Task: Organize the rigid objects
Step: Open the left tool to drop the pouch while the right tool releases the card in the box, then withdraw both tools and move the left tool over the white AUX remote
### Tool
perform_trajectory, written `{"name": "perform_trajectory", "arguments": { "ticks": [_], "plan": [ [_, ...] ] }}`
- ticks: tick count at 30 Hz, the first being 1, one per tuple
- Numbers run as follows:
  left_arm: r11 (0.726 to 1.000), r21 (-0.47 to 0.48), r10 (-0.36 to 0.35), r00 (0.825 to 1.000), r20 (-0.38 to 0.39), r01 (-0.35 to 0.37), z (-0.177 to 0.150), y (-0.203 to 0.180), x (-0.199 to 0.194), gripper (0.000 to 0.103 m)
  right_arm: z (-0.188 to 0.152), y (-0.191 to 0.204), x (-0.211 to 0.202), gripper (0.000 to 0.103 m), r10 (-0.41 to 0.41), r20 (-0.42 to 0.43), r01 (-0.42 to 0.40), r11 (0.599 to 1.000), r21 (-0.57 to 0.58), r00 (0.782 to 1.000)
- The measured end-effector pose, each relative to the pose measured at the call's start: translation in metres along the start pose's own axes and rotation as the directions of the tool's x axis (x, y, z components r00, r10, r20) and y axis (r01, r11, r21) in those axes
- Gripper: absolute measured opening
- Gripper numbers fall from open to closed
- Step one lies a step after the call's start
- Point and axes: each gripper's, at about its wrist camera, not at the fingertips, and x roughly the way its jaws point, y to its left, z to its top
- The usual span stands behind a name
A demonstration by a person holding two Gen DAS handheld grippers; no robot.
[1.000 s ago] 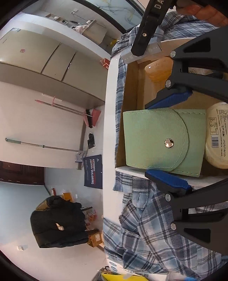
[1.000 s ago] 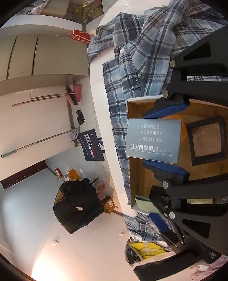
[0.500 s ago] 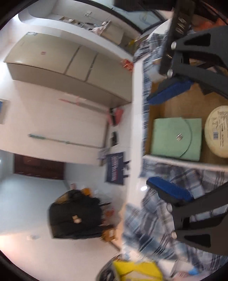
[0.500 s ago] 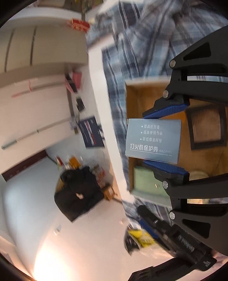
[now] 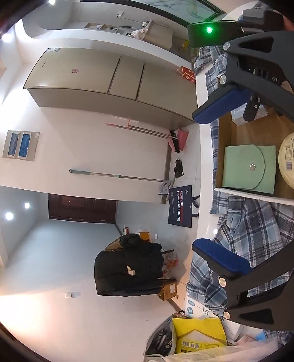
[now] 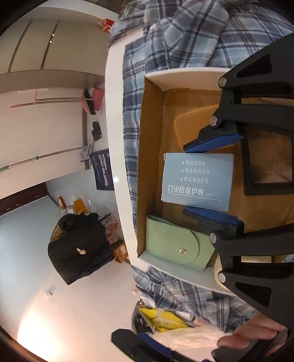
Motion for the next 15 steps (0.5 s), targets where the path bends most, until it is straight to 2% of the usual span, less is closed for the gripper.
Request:
{"name": "perform_trajectory", "arguments": {
  "ticks": [3,6,11,15],
  "plan": [
    [1.000,-0.014,-0.004,1.000,0.003,0.004,0.002,0.000,-0.001,0.103,-0.001,0.002,0.000,0.047,-0.077,0.018,0.077,0.996,-0.043,0.997],
    [1.000,-0.021,-0.003,1.000,0.013,0.004,0.003,0.001,-0.006,0.103,0.000,0.000,-0.002,0.048,-0.117,0.030,0.118,0.992,-0.049,0.993],
    [0.999,-0.034,-0.019,0.999,0.031,0.020,0.009,0.001,-0.017,0.103,0.005,-0.002,-0.018,0.060,-0.122,0.073,0.125,0.991,-0.047,0.990],
    [0.999,-0.021,-0.029,0.998,0.050,0.030,0.016,-0.002,-0.031,0.103,0.008,0.003,-0.041,0.061,-0.131,0.109,0.138,0.989,-0.053,0.985]
  ]
}}
